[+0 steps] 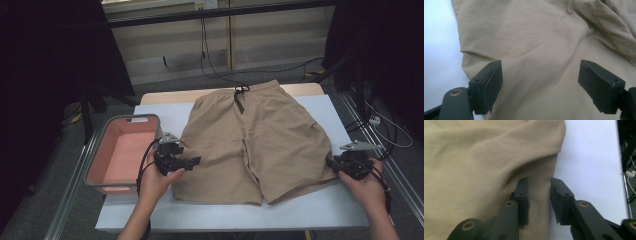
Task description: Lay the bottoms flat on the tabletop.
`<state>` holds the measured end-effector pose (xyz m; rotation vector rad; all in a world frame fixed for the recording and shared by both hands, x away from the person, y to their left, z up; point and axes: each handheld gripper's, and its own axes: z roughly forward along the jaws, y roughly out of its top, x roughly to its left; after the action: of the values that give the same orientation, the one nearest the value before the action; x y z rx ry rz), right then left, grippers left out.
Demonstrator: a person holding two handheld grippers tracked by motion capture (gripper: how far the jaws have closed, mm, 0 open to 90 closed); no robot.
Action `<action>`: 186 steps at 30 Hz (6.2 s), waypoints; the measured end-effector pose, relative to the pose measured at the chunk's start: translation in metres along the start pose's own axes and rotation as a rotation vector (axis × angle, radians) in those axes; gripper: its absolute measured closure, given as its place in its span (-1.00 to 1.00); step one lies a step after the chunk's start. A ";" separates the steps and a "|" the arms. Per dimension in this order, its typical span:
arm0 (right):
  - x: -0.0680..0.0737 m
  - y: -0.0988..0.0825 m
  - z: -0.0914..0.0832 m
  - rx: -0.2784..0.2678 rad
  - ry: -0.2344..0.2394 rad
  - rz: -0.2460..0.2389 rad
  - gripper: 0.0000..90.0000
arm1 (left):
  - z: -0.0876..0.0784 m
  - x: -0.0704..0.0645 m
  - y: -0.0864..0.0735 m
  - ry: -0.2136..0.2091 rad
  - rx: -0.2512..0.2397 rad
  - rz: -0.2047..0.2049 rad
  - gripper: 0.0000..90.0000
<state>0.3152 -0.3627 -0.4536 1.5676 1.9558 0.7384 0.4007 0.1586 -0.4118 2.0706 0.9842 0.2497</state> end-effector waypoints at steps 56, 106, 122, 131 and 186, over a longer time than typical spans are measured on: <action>0.009 0.001 -0.031 -0.097 0.066 -0.009 0.24 | -0.005 0.001 0.000 0.000 -0.008 -0.001 -0.58; 0.176 0.058 0.024 -0.087 0.365 -0.280 1.00 | -0.003 0.005 -0.012 0.018 0.015 -0.018 -0.60; 0.190 0.058 0.024 -0.095 0.344 -0.293 -0.04 | -0.004 0.007 -0.011 0.026 0.013 -0.022 -0.60; 0.196 0.060 0.020 -0.119 0.341 -0.274 -0.31 | -0.003 0.007 -0.012 0.027 0.020 -0.021 -0.60; 0.189 0.040 0.001 -0.142 0.373 -0.332 -0.12 | -0.008 0.010 -0.011 0.030 0.005 -0.027 -0.60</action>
<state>0.3071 -0.1698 -0.4376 1.0386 2.2935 1.0550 0.3978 0.1740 -0.4162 2.0620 1.0316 0.2652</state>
